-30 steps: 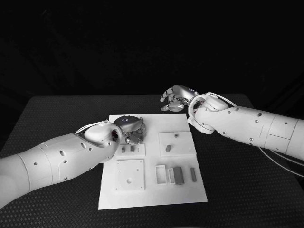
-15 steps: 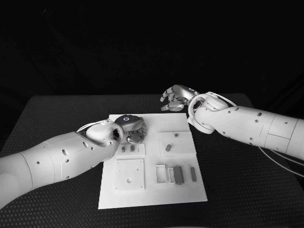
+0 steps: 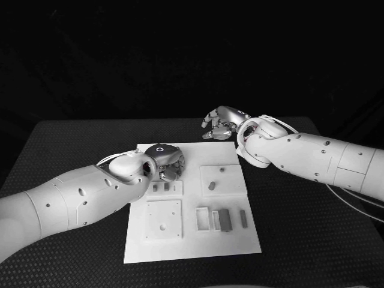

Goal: Assemble the parts on the task board

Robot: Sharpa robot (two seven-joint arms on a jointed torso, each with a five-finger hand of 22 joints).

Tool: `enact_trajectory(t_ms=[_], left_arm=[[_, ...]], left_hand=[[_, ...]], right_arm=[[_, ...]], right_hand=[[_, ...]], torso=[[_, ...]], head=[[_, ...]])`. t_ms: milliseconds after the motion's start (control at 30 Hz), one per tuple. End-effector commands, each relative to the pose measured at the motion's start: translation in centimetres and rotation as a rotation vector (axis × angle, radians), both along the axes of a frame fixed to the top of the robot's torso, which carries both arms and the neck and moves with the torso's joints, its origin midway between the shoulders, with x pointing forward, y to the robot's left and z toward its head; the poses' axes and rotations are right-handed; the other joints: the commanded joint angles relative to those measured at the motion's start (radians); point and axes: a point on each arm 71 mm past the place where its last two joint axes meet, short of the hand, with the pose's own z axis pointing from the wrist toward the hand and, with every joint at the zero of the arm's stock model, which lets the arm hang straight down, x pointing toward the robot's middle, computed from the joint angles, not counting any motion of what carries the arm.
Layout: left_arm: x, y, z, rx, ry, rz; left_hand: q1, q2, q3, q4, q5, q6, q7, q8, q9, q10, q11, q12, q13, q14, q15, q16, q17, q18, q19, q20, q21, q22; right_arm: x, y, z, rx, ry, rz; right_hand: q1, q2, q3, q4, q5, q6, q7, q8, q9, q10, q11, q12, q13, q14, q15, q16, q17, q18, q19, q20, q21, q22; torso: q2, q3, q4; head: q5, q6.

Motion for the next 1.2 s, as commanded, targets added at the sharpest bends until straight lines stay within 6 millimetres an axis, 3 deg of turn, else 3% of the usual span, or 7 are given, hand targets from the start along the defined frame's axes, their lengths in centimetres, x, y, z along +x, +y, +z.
enact_trajectory(t_ms=[33,533,1200], left_arm=[[-0.6,1.1,-2.8,0.14,0.102,0.029],[-0.6,1.3,-2.1,0.012,0.048,0.018],[-0.8,2.5,-0.8,-0.111,0.016,0.036]], left_hand=[[0.004,0.008,0.004,0.0,-0.001,0.011,0.001,0.007,-0.001,0.008,-0.002,-0.002,-0.001,0.007,-0.002,0.006,0.0,0.071,0.009,-0.003,0.007,0.021],[0.004,0.037,0.024,0.002,0.001,0.058,-0.019,0.04,-0.005,0.063,-0.025,0.003,0.011,0.059,-0.025,0.017,0.0,0.075,0.056,-0.023,0.03,0.02],[-0.004,0.041,0.044,0.005,0.0,0.073,-0.026,0.055,-0.008,0.087,-0.034,-0.004,0.02,0.088,-0.034,0.016,0.0,0.074,0.083,-0.034,0.04,0.02]], right_arm=[[-0.1,0.2,0.0,-0.002,0.002,0.014],[0.0,0.2,0.0,0.0,0.0,0.013],[0.0,0.0,0.0,0.0,-0.001,0.009]], right_hand=[[-0.011,0.003,-0.002,0.006,0.003,-0.007,0.012,-0.006,-0.001,-0.005,0.002,0.004,-0.002,-0.004,0.002,-0.007,0.002,0.031,-0.001,-0.007,-0.006,0.018],[-0.011,0.003,-0.002,0.007,0.003,-0.007,0.012,-0.006,-0.001,-0.005,0.002,0.004,-0.002,-0.004,0.002,-0.007,0.002,0.031,0.0,-0.007,-0.006,0.018],[-0.011,0.003,-0.001,0.008,0.003,-0.007,0.012,-0.006,-0.001,-0.004,0.002,0.004,-0.002,-0.004,0.001,-0.007,0.002,0.031,0.0,-0.007,-0.006,0.018]], torso=[[-0.001,-0.0001,0.0008],[0.0,-0.0005,-0.0002],[-0.001,-0.0009,0.001]], head=[[0.0,-0.001],[0.002,-0.001],[0.005,0.005]])
